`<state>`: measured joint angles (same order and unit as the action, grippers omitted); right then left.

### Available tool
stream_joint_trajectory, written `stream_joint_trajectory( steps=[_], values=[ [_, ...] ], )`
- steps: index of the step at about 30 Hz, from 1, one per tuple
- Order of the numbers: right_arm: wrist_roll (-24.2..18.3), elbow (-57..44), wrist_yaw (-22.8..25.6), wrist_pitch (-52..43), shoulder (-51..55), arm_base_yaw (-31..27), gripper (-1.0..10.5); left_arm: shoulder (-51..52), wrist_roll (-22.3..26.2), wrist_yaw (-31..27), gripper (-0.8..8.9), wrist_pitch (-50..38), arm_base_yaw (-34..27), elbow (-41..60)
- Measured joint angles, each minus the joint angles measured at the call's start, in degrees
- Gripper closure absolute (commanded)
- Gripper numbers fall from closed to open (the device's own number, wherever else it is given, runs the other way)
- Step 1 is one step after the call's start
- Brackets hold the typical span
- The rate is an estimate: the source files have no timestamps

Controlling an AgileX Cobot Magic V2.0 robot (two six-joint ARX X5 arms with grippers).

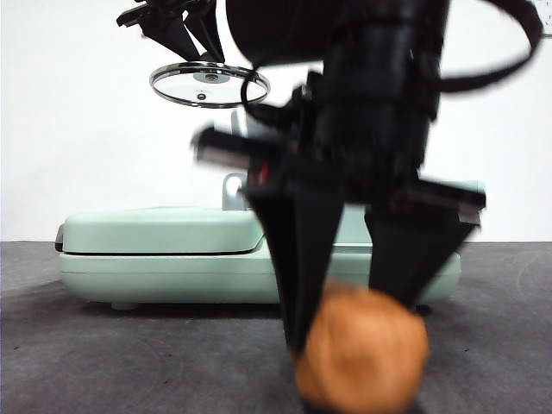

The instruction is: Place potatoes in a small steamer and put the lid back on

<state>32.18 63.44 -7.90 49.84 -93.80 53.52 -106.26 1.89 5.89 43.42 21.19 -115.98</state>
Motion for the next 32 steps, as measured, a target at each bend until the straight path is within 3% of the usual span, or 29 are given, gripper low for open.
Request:
stream_joint_trajectory(
  steps=[7,14,19,25,32],
  values=[
    [-7.3,15.2,0.2,11.8,0.0,-7.0,8.2,0.0,0.0,0.0,8.07,0.2,-0.7,0.0],
    [-14.9,31.8,0.2,12.5,-1.0,-18.6,8.0,0.0,0.0,0.0,8.07,0.2,-0.8,0.0],
    [-18.6,43.2,0.4,12.7,-7.3,-25.6,8.0,0.0,0.0,0.0,8.07,0.2,-0.8,0.0],
    [-21.1,53.7,0.4,14.2,-17.8,-27.9,8.0,0.0,0.0,0.0,8.07,0.2,-0.8,0.0],
    [-23.1,57.2,1.8,13.2,-26.8,-28.1,8.0,0.0,-0.6,0.0,8.07,0.6,-0.8,0.0]
  ],
)
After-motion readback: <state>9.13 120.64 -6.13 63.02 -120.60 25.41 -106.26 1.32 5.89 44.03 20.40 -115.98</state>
